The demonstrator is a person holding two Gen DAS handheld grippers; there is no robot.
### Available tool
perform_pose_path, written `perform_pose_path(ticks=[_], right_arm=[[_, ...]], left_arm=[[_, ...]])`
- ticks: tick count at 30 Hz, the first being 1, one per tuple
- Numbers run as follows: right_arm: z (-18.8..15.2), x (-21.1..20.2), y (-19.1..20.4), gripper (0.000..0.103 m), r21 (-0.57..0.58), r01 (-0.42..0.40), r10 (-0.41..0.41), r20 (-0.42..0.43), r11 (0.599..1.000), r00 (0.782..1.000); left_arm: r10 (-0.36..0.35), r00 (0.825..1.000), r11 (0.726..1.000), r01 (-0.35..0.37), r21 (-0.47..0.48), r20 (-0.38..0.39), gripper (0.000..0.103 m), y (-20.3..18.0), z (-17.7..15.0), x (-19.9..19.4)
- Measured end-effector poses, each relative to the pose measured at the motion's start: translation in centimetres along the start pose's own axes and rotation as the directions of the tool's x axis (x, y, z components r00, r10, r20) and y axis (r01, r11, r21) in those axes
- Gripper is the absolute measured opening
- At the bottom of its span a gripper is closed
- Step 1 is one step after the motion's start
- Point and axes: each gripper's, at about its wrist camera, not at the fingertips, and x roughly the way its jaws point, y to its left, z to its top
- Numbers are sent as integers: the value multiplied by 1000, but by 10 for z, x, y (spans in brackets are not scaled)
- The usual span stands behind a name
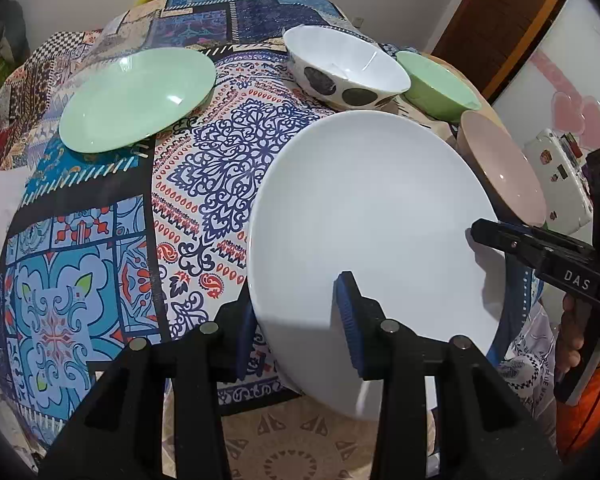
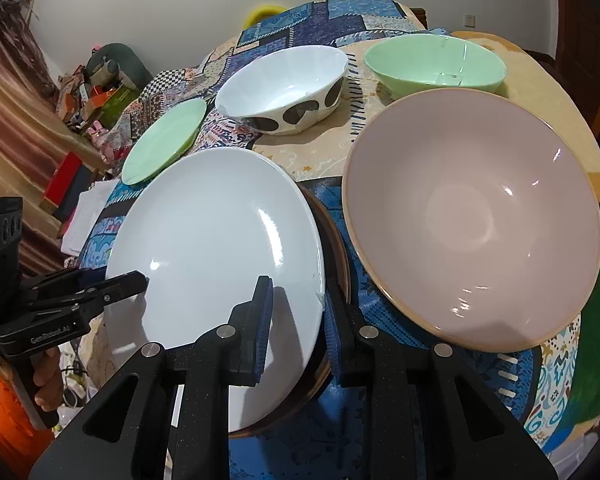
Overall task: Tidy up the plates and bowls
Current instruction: 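Lower the white plate onto the dark brown plate and open both tools, then move both tools toward the mint-green plate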
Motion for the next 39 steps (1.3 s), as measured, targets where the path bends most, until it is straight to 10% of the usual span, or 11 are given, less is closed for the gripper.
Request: perform_pose_path(ticks=[27,34,39], right_arm=[[3,-18,10,25,-49,89,-87,43,995,995],[16,-32,37,30,-93,58,-49,102,994,994],[31,-33,64,57,-149,37,-15,147,988,989]], left_arm=[[45,996,998,-48,42,74,41,-8,-7,-23],[73,983,996,-80,38,170,58,-1,-4,-61],[116,958,992,-127,25,261,86,14,9,-89]])
